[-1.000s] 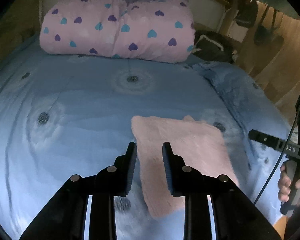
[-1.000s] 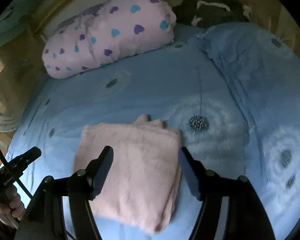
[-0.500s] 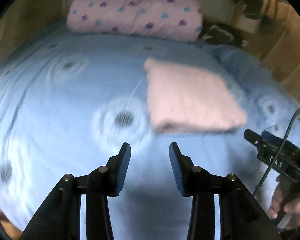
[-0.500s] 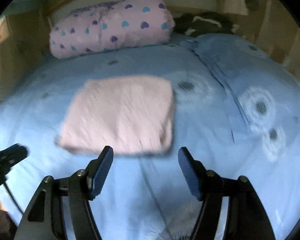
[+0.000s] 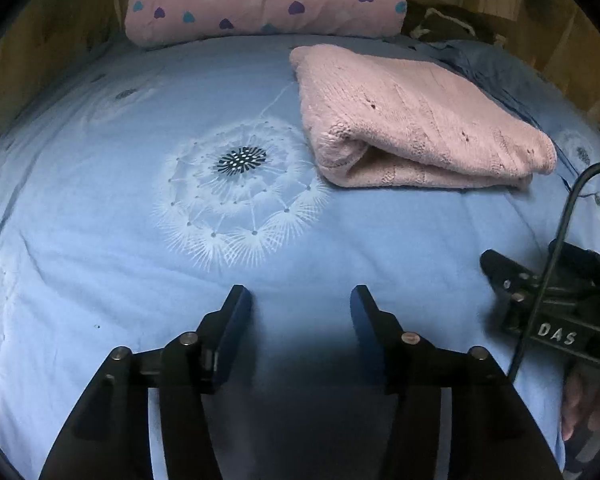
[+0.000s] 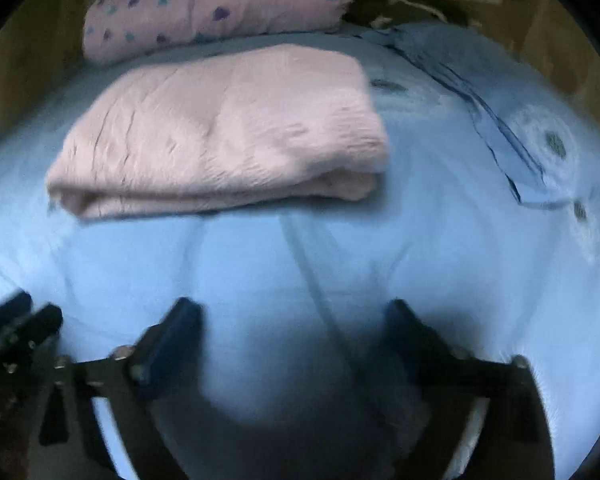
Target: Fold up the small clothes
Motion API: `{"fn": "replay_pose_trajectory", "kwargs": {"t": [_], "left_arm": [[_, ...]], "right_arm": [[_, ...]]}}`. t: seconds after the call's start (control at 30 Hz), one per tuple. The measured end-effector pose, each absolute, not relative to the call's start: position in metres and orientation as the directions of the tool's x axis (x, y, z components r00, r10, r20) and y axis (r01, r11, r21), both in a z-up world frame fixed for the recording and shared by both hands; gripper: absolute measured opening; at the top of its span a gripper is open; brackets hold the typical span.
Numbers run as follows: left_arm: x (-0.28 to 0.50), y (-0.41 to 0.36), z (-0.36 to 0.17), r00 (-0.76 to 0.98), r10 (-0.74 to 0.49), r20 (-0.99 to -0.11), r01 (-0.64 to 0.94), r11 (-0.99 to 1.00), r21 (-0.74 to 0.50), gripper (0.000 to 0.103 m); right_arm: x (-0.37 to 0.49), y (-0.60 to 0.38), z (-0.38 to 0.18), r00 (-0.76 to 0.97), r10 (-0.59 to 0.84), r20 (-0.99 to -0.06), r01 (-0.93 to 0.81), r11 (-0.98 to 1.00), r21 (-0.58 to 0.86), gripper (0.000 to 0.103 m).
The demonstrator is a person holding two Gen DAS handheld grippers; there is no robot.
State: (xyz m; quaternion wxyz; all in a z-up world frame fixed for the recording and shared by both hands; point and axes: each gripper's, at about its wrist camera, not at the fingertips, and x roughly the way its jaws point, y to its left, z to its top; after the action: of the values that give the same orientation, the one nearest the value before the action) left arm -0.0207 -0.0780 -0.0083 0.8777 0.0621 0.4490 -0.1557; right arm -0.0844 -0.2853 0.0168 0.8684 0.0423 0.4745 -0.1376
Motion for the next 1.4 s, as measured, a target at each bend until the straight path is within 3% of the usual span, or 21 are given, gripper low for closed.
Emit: {"fn": "replay_pose_trajectory", "kwargs": {"t": [0.3,0.87,1.07,1.4], "left_arm": [[-0.0207,-0.0761,-0.0115,0.539,-0.247,-0.805,0.335,0.940,-0.064,0.043],[-0.0225,-0.0804,-0.0121,0.538,-0.242,-0.807,0.337,0.940,-0.057,0.045],[-0.0184,-0.0778,-0.0131,0.517,-0.286,-0.807,0.362,0.927,-0.097,0.056],[-0.0176,-0.0807,-0.0129,0.513,-0.285,-0.810,0.371,0.924,-0.090,0.060]], "right_arm": [[-0.0802,-0.2868,0.0202,0.499,-0.201,-0.843,0.299,0.953,-0.050,0.103],[-0.0849,-0.2835,0.0213,0.501,-0.214,-0.838,0.316,0.947,-0.053,0.103],[-0.0856,-0.2843,0.0215,0.504,-0.207,-0.838,0.317,0.948,-0.043,0.103],[-0.0848,-0.2852,0.0209,0.502,-0.210,-0.839,0.318,0.947,-0.047,0.103]]}}
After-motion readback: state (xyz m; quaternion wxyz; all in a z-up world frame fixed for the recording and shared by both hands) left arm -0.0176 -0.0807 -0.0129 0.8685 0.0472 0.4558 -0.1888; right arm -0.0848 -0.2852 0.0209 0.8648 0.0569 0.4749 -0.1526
